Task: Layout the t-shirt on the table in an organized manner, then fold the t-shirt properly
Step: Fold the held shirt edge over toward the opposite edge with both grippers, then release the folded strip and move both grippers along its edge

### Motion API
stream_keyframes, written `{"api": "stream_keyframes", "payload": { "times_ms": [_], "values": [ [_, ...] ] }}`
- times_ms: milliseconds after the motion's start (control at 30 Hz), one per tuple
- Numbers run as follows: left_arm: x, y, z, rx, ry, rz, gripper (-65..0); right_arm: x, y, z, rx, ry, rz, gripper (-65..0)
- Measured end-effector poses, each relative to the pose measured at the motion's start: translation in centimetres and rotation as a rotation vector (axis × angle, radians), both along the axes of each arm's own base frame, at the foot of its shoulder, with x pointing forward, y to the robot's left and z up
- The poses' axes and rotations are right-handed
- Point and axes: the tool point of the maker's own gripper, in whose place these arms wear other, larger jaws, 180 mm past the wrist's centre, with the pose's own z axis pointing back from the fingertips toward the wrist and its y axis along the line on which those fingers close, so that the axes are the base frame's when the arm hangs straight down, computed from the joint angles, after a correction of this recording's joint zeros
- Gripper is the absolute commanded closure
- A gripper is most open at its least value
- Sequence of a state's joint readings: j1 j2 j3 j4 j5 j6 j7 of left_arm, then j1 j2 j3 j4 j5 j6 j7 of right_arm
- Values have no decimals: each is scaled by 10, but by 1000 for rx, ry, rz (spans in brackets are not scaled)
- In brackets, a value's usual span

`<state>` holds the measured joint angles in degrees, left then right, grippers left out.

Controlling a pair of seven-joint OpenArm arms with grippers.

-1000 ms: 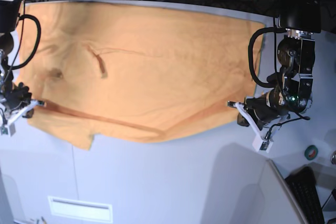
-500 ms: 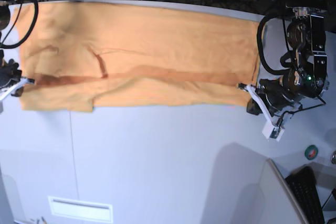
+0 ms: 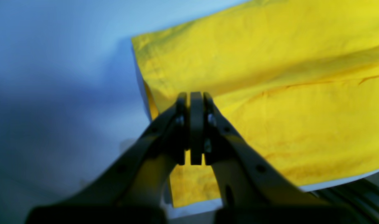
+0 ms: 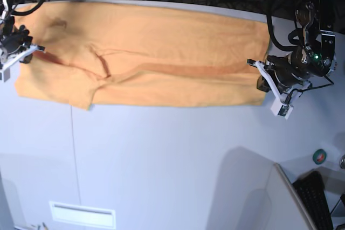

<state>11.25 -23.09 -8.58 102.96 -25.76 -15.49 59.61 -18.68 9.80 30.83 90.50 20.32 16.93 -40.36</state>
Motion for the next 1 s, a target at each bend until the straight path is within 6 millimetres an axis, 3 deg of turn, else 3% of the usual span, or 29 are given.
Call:
{"api": "stream_keyframes", "payload": {
  "times_ms": [100, 233, 433, 867, 1000],
  "values": [
    [-2, 2, -1, 7, 8, 0, 0, -5, -8, 3, -27, 8, 1, 0],
    [-1, 1, 0, 6, 7, -1, 0, -13, -3, 15, -45, -11, 28, 0],
    [-2, -9, 13, -3, -30, -31, 0, -21, 5, 10, -33, 3, 24, 0],
    [-7, 13, 15, 35, -24, 0, 0, -44, 10, 12, -39, 71, 43, 0],
    [-6, 29, 21, 52, -40, 41, 0, -39, 7, 27, -57, 30, 32, 0]
  ]
}}
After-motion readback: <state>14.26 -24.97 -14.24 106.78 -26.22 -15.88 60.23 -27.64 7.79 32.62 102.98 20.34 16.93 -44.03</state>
